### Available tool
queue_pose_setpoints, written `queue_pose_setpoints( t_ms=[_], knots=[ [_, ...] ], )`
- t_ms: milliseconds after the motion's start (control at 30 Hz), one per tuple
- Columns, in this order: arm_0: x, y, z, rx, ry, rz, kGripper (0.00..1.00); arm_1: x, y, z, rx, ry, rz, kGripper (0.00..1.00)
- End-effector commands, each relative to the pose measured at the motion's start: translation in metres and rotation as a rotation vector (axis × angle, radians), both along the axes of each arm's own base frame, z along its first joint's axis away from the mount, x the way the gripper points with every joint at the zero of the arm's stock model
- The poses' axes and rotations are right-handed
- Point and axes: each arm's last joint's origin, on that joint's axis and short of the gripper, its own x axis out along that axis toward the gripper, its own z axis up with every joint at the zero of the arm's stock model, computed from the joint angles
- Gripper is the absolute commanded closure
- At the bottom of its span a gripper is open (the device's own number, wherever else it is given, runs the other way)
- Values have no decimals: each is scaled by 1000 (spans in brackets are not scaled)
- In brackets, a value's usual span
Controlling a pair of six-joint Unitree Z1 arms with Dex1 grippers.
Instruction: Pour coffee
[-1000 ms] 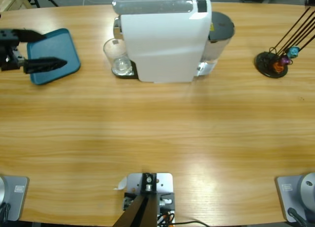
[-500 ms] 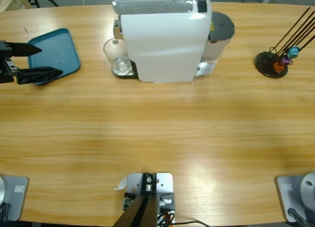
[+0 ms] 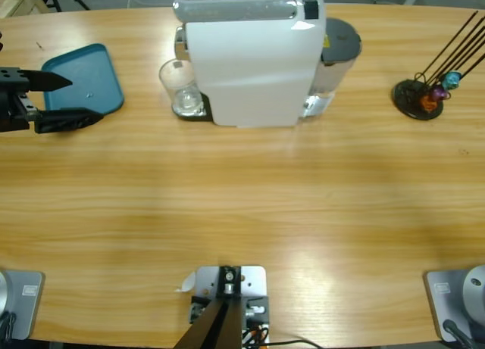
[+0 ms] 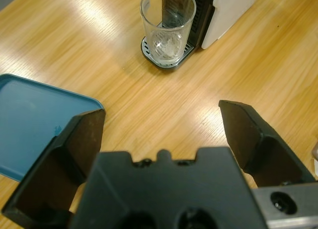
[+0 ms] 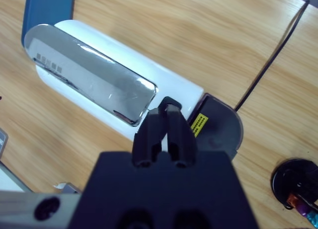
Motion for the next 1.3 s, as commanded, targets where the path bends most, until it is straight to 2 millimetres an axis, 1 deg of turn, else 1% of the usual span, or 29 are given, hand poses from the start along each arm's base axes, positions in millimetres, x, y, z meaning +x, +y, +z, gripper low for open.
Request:
queue_pose_setpoints(
  t_ms=[33,233,400,500,700,1000,1200,1300],
  knots=[
    [6,-5,-11,37,28,-15,0,9,14,-22,-36,79,32,1000],
    [6,-5,-12,39,29,-15,0,12,16,-25,-48,75,36,1000],
    [7,-5,-14,43,38,-16,0,18,19,-35,-71,88,32,1000],
    [9,-6,-12,44,31,-17,0,19,19,-37,-84,86,23,1000],
    [9,-6,-13,46,35,-17,0,18,18,-34,-86,76,18,1000],
    [8,-6,-15,47,40,-18,0,16,17,-42,-98,100,20,1000],
    [8,-6,-16,51,46,-18,0,15,17,-58,-129,146,20,1000],
    [8,-6,-17,52,47,-19,0,14,16,-62,-139,153,16,1000]
  ],
)
